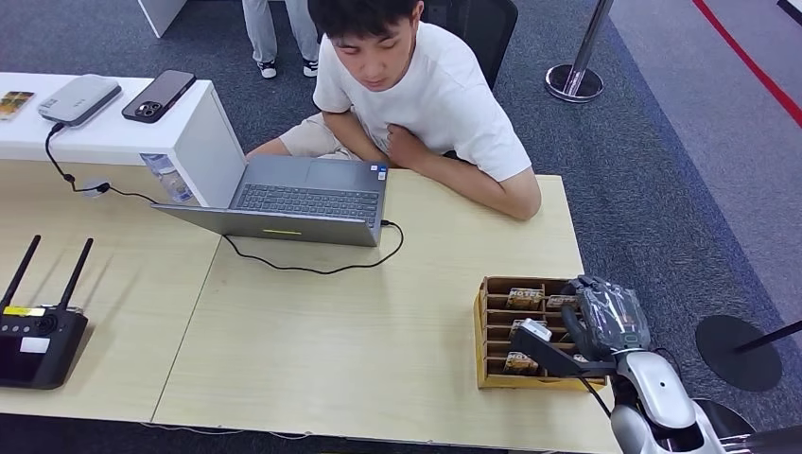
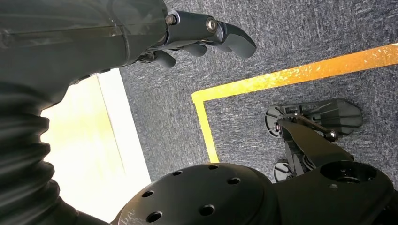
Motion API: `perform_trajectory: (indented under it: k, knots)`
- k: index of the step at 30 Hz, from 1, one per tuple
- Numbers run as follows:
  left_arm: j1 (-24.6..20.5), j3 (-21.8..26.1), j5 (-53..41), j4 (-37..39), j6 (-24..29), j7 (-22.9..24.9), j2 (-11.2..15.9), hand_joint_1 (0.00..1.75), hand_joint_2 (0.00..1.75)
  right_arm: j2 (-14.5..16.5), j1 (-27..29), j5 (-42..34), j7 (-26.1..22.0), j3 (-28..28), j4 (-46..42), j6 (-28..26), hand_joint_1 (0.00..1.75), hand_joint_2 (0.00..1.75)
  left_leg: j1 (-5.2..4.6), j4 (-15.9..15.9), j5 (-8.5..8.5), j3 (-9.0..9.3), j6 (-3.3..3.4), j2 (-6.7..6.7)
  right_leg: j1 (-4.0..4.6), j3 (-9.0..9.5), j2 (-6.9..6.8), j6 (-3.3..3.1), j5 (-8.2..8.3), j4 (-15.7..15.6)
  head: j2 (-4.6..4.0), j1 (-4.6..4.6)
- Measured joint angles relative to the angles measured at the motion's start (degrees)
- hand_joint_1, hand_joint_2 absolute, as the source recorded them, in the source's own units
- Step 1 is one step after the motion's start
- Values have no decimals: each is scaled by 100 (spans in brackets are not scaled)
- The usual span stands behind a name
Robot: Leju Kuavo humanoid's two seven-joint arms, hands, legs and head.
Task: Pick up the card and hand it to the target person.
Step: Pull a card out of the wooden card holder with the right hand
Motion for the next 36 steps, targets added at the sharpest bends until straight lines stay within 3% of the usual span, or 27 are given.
perform_trajectory:
  k: [1, 5, 11, 15, 30, 36]
  knots:
    - [-1, 0, 0, 0, 0, 2, -1, 0, 175, -11, -14, -4, -1, 1, 0, 6, 113, 175, 0, 0, 0, 0, 0, 0, 0, 0, 0, 0, 0, 0, 0, 0]
    - [-1, 0, -1, 0, 0, 7, -2, 0, 175, -32, -70, -14, -2, 4, 0, 21, 147, 175, 0, 0, 0, 1, 0, 0, 0, 0, 0, 0, 0, 0, 0, 0]
    - [1, -3, 0, 0, 2, 7, -9, 0, 175, -68, -136, -78, -10, 39, 2, 49, 153, 175, 0, 0, 0, 0, 0, -1, 0, 0, -2, 0, 0, 0, 0, 0]
    - [0, -2, 0, 0, 11, 15, -10, 0, 175, -83, -182, -113, -8, 87, 2, 50, 175, 175, -1, 0, 0, 1, 0, -3, -1, 0, -2, 0, 0, 0, 0, 0]
    - [-1, -45, -12, 0, 182, -105, -29, 0, 175, -130, -233, -251, -51, 178, 2, 7, 175, 175, -1, 0, 0, -1, 0, -3, -1, 0, -2, 0, 0, 0, 0, 0]
    - [7, -41, 21, 0, 158, -120, -29, 0, 175, -128, -252, -658, -421, 171, -134, -444, 175, 175, -1, 0, 0, -1, 0, -2, -1, -1, -1, 0, 0, 0, 0, 0]
